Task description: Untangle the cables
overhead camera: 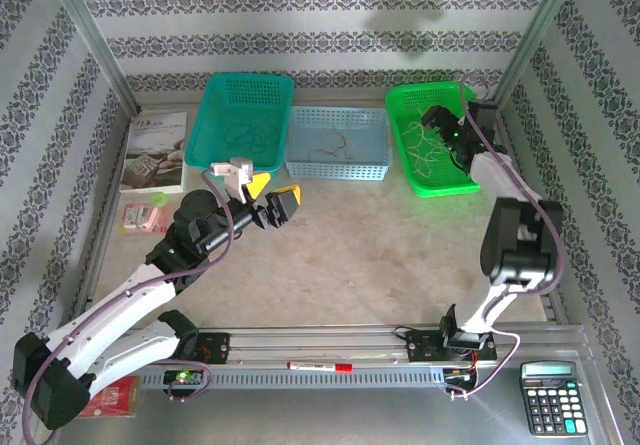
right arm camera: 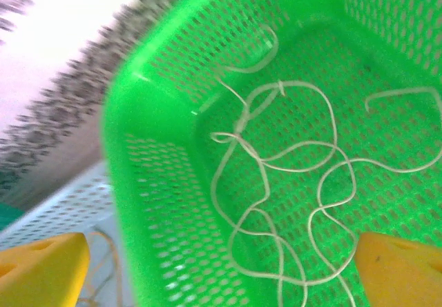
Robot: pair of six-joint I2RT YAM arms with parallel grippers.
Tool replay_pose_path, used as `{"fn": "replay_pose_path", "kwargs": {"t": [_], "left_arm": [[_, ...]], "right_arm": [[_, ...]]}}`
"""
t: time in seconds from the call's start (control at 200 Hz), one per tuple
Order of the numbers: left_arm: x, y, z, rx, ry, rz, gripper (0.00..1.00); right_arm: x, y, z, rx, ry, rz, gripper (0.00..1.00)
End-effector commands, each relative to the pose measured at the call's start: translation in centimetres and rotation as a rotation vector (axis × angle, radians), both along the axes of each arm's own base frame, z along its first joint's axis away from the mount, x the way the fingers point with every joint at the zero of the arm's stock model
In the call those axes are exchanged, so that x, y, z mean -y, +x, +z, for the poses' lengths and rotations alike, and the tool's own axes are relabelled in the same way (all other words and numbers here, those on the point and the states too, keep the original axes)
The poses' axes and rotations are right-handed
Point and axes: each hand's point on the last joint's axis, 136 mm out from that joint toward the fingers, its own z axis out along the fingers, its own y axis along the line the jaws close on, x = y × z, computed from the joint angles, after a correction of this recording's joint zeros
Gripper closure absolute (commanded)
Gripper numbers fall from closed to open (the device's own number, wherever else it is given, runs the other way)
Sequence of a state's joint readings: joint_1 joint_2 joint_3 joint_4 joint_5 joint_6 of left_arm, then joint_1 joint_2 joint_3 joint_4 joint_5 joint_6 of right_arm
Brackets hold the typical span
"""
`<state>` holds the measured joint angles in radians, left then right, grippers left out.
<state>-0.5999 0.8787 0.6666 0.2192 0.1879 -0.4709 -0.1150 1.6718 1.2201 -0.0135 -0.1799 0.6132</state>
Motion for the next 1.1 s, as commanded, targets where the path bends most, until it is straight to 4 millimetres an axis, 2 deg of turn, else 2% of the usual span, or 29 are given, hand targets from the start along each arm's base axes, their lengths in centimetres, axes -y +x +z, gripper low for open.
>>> {"fn": "replay_pose_path", "kwargs": {"t": [0.0,0.11,0.255,0.405,0.535,0.595,0.659,0.774,0.894,0.909,0.939,1.094], "left_arm": [[-2.6,0.7,-0.3,-0.014,0.077,0.129,0.00],[-5.8,1.4,-1.5,-0.004,0.162,0.285,0.00],[-10.8,2.3,-3.1,0.018,0.279,0.502,0.00],[-16.6,3.3,-4.7,0.007,0.348,0.698,0.00],[-20.1,3.8,-6.1,0.036,0.428,0.810,0.00],[-21.1,4.1,-7.0,0.052,0.468,0.840,0.00],[-21.9,4.5,-8.9,0.046,0.505,0.862,0.00],[-22.3,5.5,-12.0,0.046,0.561,0.861,0.00],[-22.5,6.9,-14.5,0.047,0.619,0.861,0.00],[-22.4,7.1,-14.7,0.052,0.618,0.859,0.00],[-22.4,7.4,-15.0,0.064,0.611,0.863,0.00],[-22.1,9.2,-16.8,0.087,0.627,0.834,0.00]], "right_arm": [[-0.8,-2.8,2.5,0.056,-0.047,0.008,0.02],[-2.2,-5.8,4.3,0.102,-0.085,0.041,0.02],[-3.6,-9.5,4.5,0.106,-0.194,0.045,0.02],[-4.3,-12.6,2.9,0.137,-0.368,0.055,0.02],[-3.1,-14.6,0.4,0.138,-0.479,0.026,0.02],[-2.2,-15.4,-0.6,0.120,-0.527,-0.002,0.02],[-1.5,-16.0,-1.8,0.109,-0.582,-0.020,0.02],[0.0,-16.7,-4.0,0.080,-0.662,-0.075,0.02],[0.2,-16.5,-5.7,0.091,-0.684,-0.073,0.02],[0.1,-16.8,-6.8,0.077,-0.687,-0.060,0.02],[-0.1,-16.6,-7.4,0.085,-0.689,-0.051,0.02],[-1.5,-15.2,-6.8,0.190,-0.687,0.014,0.02]]}}
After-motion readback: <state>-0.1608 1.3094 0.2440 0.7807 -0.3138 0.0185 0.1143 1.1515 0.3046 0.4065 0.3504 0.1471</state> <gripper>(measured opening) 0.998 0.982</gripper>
